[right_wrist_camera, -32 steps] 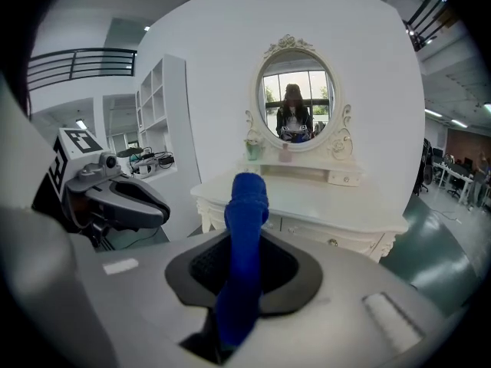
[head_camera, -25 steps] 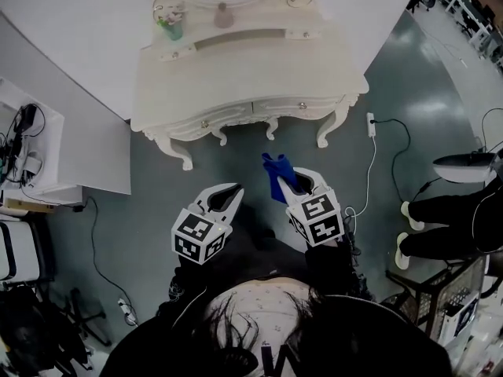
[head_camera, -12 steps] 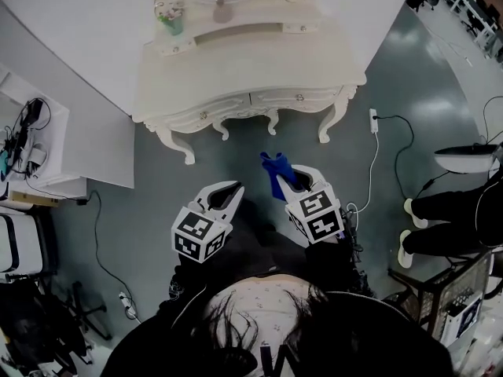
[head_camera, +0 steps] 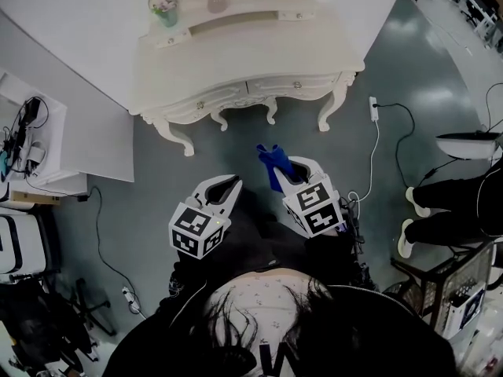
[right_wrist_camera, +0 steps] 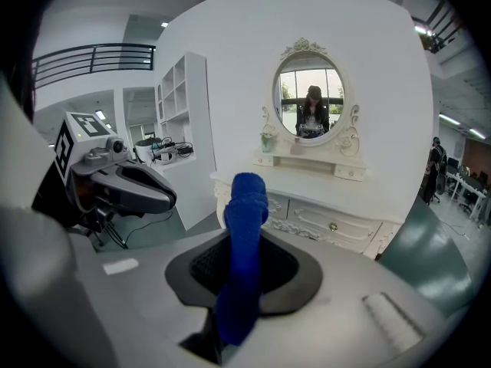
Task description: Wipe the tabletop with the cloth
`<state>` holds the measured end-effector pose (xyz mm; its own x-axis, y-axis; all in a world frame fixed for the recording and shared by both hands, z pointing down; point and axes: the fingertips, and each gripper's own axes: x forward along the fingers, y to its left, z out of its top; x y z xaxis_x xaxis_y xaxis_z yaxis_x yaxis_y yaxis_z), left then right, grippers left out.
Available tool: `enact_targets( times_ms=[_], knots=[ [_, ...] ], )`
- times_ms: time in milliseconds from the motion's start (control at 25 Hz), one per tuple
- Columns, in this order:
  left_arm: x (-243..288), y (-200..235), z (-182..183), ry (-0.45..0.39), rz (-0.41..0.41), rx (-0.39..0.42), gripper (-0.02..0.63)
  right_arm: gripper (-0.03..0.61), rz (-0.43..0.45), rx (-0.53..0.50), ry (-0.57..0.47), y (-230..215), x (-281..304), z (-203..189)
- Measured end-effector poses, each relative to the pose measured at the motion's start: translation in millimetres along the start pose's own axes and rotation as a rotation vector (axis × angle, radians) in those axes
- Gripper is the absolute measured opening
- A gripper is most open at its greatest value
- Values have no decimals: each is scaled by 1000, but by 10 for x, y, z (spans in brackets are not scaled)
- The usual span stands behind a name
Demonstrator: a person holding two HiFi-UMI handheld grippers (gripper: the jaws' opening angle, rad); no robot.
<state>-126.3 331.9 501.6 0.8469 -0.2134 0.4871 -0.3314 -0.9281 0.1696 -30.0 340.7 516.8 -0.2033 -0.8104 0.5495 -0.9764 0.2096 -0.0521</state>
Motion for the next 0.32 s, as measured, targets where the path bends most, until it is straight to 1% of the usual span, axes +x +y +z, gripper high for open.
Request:
enact_targets(
  times_ms=[160,320],
  knots=[
    [-21,-9,-26,-6,6,-4,2,76,1,-24,5,60,10,5],
    [-45,8,-70,-16,29,-15,2,75,24,-54,8,115,53,-3]
  ],
)
